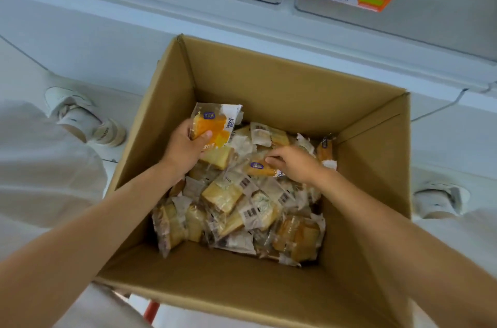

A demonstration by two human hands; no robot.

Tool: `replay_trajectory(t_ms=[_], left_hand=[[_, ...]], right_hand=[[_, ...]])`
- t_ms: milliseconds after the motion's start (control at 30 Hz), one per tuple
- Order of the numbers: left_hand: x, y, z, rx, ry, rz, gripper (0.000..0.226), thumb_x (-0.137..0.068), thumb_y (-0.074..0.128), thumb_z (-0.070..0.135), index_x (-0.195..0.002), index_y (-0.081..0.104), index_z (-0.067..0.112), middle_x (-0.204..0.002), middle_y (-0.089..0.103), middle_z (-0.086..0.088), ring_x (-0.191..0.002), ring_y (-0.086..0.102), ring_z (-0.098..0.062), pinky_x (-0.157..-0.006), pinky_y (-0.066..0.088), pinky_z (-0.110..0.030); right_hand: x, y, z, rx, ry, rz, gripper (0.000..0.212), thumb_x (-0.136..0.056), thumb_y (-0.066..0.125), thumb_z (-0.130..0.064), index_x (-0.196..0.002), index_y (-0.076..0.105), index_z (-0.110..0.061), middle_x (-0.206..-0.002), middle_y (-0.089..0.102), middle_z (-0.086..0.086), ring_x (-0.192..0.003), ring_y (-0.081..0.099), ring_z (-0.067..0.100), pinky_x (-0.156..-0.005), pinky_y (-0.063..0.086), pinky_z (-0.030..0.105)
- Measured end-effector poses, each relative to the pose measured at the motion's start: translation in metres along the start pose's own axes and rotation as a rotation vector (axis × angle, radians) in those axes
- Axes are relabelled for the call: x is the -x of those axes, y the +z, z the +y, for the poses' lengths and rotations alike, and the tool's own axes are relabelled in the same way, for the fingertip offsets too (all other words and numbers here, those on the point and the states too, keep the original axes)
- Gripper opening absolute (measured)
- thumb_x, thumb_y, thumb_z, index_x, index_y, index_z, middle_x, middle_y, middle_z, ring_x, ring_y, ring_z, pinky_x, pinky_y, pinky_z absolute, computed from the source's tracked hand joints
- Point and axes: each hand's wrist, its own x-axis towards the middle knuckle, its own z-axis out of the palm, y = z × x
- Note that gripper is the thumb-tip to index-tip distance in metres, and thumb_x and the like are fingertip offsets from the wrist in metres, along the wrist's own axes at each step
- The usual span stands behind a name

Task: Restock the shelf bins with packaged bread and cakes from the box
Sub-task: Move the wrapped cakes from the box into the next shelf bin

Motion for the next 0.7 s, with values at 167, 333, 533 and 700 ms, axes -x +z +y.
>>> replay_trajectory(t_ms=[167, 333, 533, 700], left_hand=[[0.013, 0.017, 0.030, -0.193, 0.186, -0.187, 0.028, -0.097, 0.056, 0.034, -0.119, 0.063, 0.018, -0.113, 0.069, -0.004, -0.105, 0.065, -0.018, -0.094, 0.052, -0.036], [0.033, 0.036, 0.076, -0.148, 0.139, -0.354, 0.037, -0.076, 0.082, 0.032, -0.107, 0.066, 0.019, -0.098, 0.074, -0.002, -0.093, 0.071, -0.020, -0.089, 0.057, -0.042], [0.062, 0.039, 0.148, -0.093, 0.203, -0.383, 0.056, -0.070, 0.070, 0.059, -0.113, 0.063, 0.024, -0.106, 0.074, -0.003, -0.100, 0.070, -0.021, -0.098, 0.051, -0.044], [0.077, 0.050, 0.233, -0.284, 0.541, -0.237, 0.048, -0.083, 0.054, 0.059, -0.094, 0.066, 0.013, -0.083, 0.066, 0.000, -0.076, 0.063, -0.008, -0.071, 0.048, -0.023]], right_hand=[[0.031, -0.082, -0.049, -0.189, -0.089, 0.067, 0.039, -0.103, 0.045, -0.024, -0.067, 0.043, -0.009, -0.066, 0.037, 0.004, -0.059, 0.034, 0.013, -0.058, 0.024, 0.032], [0.073, -0.131, -0.086, -0.271, -0.107, 0.231, 0.033, -0.101, 0.051, -0.031, -0.069, 0.058, -0.026, -0.066, 0.052, -0.015, -0.060, 0.045, 0.002, -0.063, 0.035, 0.029], [0.123, -0.182, -0.112, -0.243, -0.026, 0.308, 0.103, -0.070, 0.082, -0.049, -0.152, 0.021, -0.037, -0.159, 0.023, -0.008, -0.144, 0.023, 0.010, -0.113, 0.031, 0.032], [0.155, -0.251, -0.135, -0.063, -0.084, 0.604, 0.070, -0.067, 0.085, -0.047, -0.129, 0.058, -0.026, -0.128, 0.059, -0.008, -0.114, 0.056, 0.008, -0.086, 0.045, 0.012]])
